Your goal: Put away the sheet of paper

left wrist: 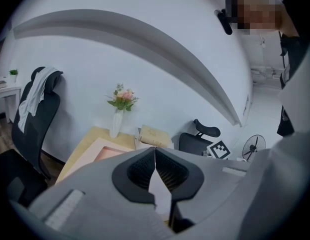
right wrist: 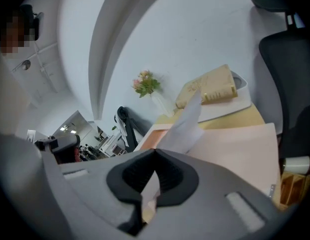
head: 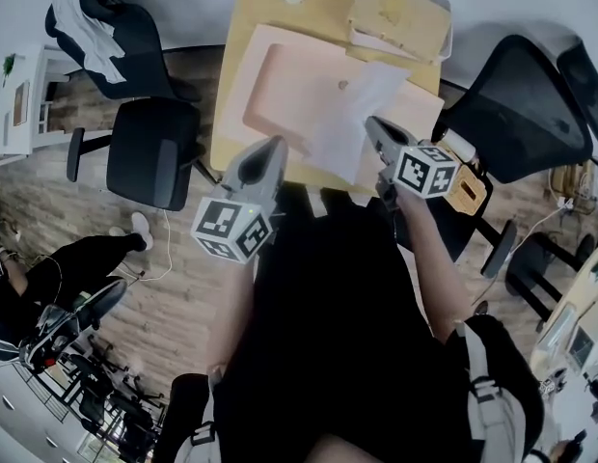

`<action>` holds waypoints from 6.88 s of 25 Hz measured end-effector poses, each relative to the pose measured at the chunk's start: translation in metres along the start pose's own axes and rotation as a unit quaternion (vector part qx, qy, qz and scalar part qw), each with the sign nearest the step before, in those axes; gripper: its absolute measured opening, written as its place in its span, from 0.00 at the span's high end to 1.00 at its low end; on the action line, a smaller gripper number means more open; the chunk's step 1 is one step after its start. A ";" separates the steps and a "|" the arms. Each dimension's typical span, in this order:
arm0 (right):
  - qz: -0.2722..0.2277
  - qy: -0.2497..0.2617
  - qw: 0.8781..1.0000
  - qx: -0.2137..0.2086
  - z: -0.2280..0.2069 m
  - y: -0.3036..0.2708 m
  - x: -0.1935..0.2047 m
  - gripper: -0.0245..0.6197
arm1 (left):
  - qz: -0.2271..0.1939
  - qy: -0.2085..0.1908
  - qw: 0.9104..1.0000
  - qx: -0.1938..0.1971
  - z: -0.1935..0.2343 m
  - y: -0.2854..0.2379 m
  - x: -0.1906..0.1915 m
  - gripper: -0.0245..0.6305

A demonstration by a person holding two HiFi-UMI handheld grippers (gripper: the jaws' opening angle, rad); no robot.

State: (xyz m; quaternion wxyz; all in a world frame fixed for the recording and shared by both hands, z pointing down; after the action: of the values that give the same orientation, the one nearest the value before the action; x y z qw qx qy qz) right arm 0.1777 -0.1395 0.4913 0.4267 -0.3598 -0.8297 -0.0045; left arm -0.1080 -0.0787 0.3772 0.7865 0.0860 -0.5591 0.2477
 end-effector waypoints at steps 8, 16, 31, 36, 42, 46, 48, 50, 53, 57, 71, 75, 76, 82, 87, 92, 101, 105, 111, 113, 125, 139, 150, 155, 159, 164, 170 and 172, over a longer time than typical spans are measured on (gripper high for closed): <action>0.027 -0.010 0.998 0.057 -0.030 -0.003 0.017 0.96 | 0.004 -0.002 1.000 0.013 0.013 -0.010 -0.007 0.95; 0.095 0.008 0.991 0.094 -0.048 -0.004 0.032 0.96 | 0.003 0.007 1.000 -0.009 0.030 0.000 -0.005 0.95; 0.126 -0.015 0.984 0.123 -0.064 0.003 0.056 0.96 | 0.001 0.014 1.000 -0.018 0.036 0.001 -0.002 0.95; 0.108 -0.022 0.985 0.130 -0.062 -0.021 0.053 0.96 | 0.002 0.014 1.000 -0.021 0.041 0.002 -0.004 0.95; 0.093 -0.032 0.985 0.145 -0.067 -0.050 0.049 0.96 | 0.005 0.015 1.000 -0.024 0.050 0.006 -0.007 0.95; 0.076 -0.038 0.982 0.170 -0.071 -0.061 0.047 0.96 | 0.006 0.016 1.000 -0.027 0.055 0.008 -0.008 0.95; 0.068 -0.050 0.980 0.178 -0.072 -0.063 0.046 0.96 | 0.006 0.017 0.999 -0.028 0.058 0.010 -0.008 0.95; 0.065 -0.063 0.980 0.180 -0.071 -0.067 0.047 0.96 | 0.007 0.018 0.999 -0.030 0.062 0.012 -0.009 0.95; 0.067 -0.074 0.978 0.182 -0.068 -0.073 0.052 0.96 | 0.008 0.020 0.999 -0.032 0.068 0.013 -0.008 0.95; 0.071 -0.087 0.976 0.187 -0.060 -0.083 0.060 0.96 | 0.008 0.022 0.999 -0.030 0.074 0.013 -0.011 0.95; 0.081 -0.090 0.973 0.194 -0.028 -0.130 0.078 0.96 | 0.014 0.017 0.999 -0.028 0.093 0.011 -0.019 0.95; 0.086 -0.089 0.973 0.193 -0.021 -0.145 0.083 0.96 | 0.016 0.016 0.999 -0.028 0.098 0.009 -0.021 0.95; 0.087 -0.089 0.973 0.192 -0.019 -0.148 0.084 0.96 | 0.016 0.016 0.999 -0.028 0.098 0.009 -0.021 0.95; 0.092 -0.099 0.975 0.174 -0.009 -0.166 0.088 0.96 | 0.016 0.014 0.999 -0.031 0.104 0.011 -0.024 0.95; 0.099 -0.100 0.977 0.161 -0.008 -0.173 0.090 0.96 | 0.014 0.012 0.999 -0.035 0.108 0.013 -0.027 0.95; 0.111 -0.076 0.979 0.152 -0.009 -0.175 0.089 0.96 | 0.012 0.009 0.999 -0.037 0.106 0.013 -0.028 0.95; 0.133 -0.018 0.982 0.131 -0.010 -0.172 0.082 0.93 | 0.009 0.001 0.999 -0.042 0.090 0.009 -0.030 0.95; 0.135 -0.012 0.985 0.107 -0.014 -0.168 0.078 0.87 | 0.007 -0.004 0.999 -0.046 0.075 0.006 -0.027 0.95; 0.128 -0.013 0.988 0.085 -0.021 -0.156 0.073 0.84 | 0.011 -0.002 0.998 -0.063 0.054 0.004 -0.017 0.95; 0.117 -0.020 0.990 0.077 -0.024 -0.149 0.070 0.84 | 0.017 0.003 0.998 -0.064 0.047 0.002 -0.012 0.95; -0.025 -0.060 0.992 0.110 -0.018 -0.052 0.040 0.85 | 0.103 -0.002 0.990 0.099 0.002 -0.042 0.023 0.95; -0.213 -0.025 0.961 0.176 0.119 0.081 0.078 0.96 | 0.113 -0.022 0.949 0.292 0.004 0.007 0.023 0.95; -0.278 0.067 0.943 0.169 0.217 0.128 0.101 0.96 | 0.094 -0.018 0.933 0.346 0.005 0.057 0.012 0.95; -0.270 0.084 0.947 0.150 0.233 0.120 0.106 0.96 | 0.092 -0.010 0.937 0.337 0.011 0.062 0.013 0.95; -0.272 0.102 0.947 0.138 0.235 0.123 0.102 0.96 | 0.089 -0.008 0.938 0.334 0.004 0.062 0.016 0.95; -0.273 0.113 0.945 0.142 0.237 0.126 0.096 0.96 | 0.085 -0.010 0.936 0.340 -0.002 0.062 0.014 0.95; -0.270 0.122 0.943 0.151 0.237 0.125 0.093 0.96 | 0.088 -0.008 0.936 0.340 0.000 0.059 0.014 0.95; -0.269 0.123 0.943 0.154 0.238 0.123 0.094 0.96 | 0.090 -0.009 0.935 0.342 0.001 0.059 0.015 0.95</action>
State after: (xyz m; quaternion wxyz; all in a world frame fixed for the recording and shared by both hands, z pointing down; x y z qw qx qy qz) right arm 0.0488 0.0825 0.3700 0.5586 -0.0495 -0.8272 -0.0362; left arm -0.1339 -0.0243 0.3831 0.6790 0.3017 -0.4527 0.4930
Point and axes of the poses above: the fingertips, and each gripper's own axes: y backward along the fingers, z to its left, x out of its underside, the point moved 10 cm from there along y, backward along the fingers, and after that the axes turned 14 degrees about -z, right-handed, at the moved point
